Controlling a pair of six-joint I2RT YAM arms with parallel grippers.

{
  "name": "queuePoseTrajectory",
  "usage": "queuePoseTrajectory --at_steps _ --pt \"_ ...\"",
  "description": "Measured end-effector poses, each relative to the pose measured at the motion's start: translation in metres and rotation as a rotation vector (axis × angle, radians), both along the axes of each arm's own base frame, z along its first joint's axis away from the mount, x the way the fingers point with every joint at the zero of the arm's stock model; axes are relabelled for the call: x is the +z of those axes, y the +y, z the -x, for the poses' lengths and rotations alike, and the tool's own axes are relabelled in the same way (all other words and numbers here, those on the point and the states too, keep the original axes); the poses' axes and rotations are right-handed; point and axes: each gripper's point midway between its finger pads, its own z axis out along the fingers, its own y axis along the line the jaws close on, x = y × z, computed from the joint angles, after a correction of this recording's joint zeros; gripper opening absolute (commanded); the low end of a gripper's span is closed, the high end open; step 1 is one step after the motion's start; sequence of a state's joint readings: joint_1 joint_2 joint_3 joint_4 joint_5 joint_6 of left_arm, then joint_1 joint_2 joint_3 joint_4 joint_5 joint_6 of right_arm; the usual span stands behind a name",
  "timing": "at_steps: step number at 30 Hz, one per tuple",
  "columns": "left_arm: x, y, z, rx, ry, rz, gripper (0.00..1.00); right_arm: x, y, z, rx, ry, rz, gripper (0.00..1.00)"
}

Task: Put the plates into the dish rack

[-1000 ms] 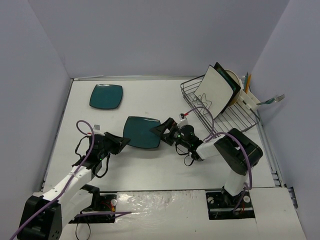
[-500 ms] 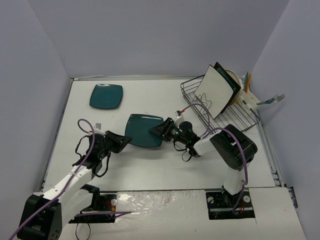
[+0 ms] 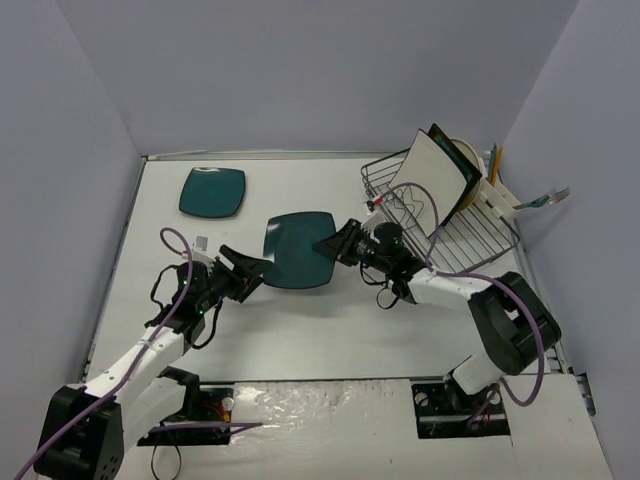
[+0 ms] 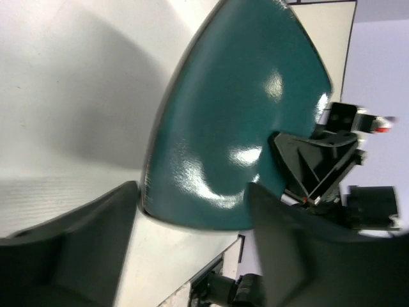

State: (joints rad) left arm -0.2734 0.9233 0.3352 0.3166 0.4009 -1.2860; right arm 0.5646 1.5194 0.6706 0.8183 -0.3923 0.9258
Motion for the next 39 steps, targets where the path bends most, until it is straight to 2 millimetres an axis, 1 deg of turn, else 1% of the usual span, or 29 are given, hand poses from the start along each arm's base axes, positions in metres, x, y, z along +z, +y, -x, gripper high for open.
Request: queuePoseTrajectory --at_steps 1,3,5,7,9,11,12,16,18,20,21,23,25,27,29,31,33,35,36,39 --pt "0.001 0.001 0.000 -0.004 -0.003 -0.021 0.96 -0.001 -0.009 -0.003 -0.014 -0.015 0.068 0.00" --pt "0.008 0.003 -0.002 -0.017 -0.018 -0.071 0.97 0.002 -0.031 -0.010 -0.043 -0.030 0.184 0.00" --pt "0.019 0.005 -0.006 -0.030 -0.048 -0.118 0.97 0.013 -0.050 -0.020 -0.070 -0.060 0.277 0.00" --pt "0.028 0.009 -0.007 -0.045 -0.061 -0.194 0.97 0.031 -0.075 -0.034 -0.107 -0.104 0.377 0.00" --pt "0.036 0.018 -0.009 -0.059 -0.084 -0.298 0.97 0.054 -0.096 -0.048 -0.123 -0.153 0.471 0.00" --pt "0.043 0.028 -0.009 -0.060 -0.105 -0.396 0.97 0.083 -0.118 -0.061 -0.143 -0.208 0.553 0.00" --pt "0.043 0.035 -0.009 -0.060 -0.114 -0.452 0.97 0.098 -0.130 -0.066 -0.154 -0.236 0.592 0.00" --pt "0.036 0.066 -0.004 -0.073 -0.091 -0.695 0.97 0.163 -0.182 -0.084 -0.208 -0.354 0.759 0.00" --pt "0.039 0.083 -0.003 -0.081 -0.064 -0.817 0.97 0.192 -0.206 -0.093 -0.240 -0.412 0.840 0.00" --pt "0.051 0.096 -0.006 -0.080 -0.079 -0.914 0.97 0.212 -0.227 -0.103 -0.268 -0.453 0.905 0.00" --pt "0.058 0.103 -0.007 -0.075 -0.094 -0.963 0.97 0.217 -0.236 -0.107 -0.272 -0.463 0.935 0.00" --pt "0.068 0.115 -0.009 -0.058 -0.123 -1.047 0.97 0.217 -0.248 -0.116 -0.258 -0.462 0.996 0.00" --pt "0.069 0.126 -0.009 -0.047 -0.125 -1.108 0.97 0.205 -0.252 -0.127 -0.217 -0.442 1.046 0.00" --pt "0.063 0.132 -0.008 -0.047 -0.111 -1.140 0.97 0.181 -0.252 -0.139 -0.157 -0.405 1.091 0.00" --pt "0.052 0.135 -0.007 -0.058 -0.088 -1.163 0.97 0.152 -0.253 -0.149 -0.091 -0.354 1.130 0.00" --pt "0.039 0.138 -0.004 -0.077 -0.056 -1.182 0.97 0.123 -0.255 -0.154 -0.019 -0.298 1.169 0.00" --pt "0.027 0.141 -0.003 -0.094 -0.021 -1.194 0.97 0.098 -0.257 -0.159 0.045 -0.258 1.206 0.00" --pt "0.019 0.142 -0.002 -0.104 0.002 -1.201 0.97 0.079 -0.258 -0.163 0.090 -0.230 1.227 0.00" --pt "0.017 0.144 -0.003 -0.104 0.010 -1.205 0.97 0.073 -0.256 -0.165 0.110 -0.221 1.225 0.00" --pt "0.014 0.148 -0.005 -0.095 0.028 -1.213 0.97 0.065 -0.252 -0.169 0.145 -0.217 1.228 0.00"
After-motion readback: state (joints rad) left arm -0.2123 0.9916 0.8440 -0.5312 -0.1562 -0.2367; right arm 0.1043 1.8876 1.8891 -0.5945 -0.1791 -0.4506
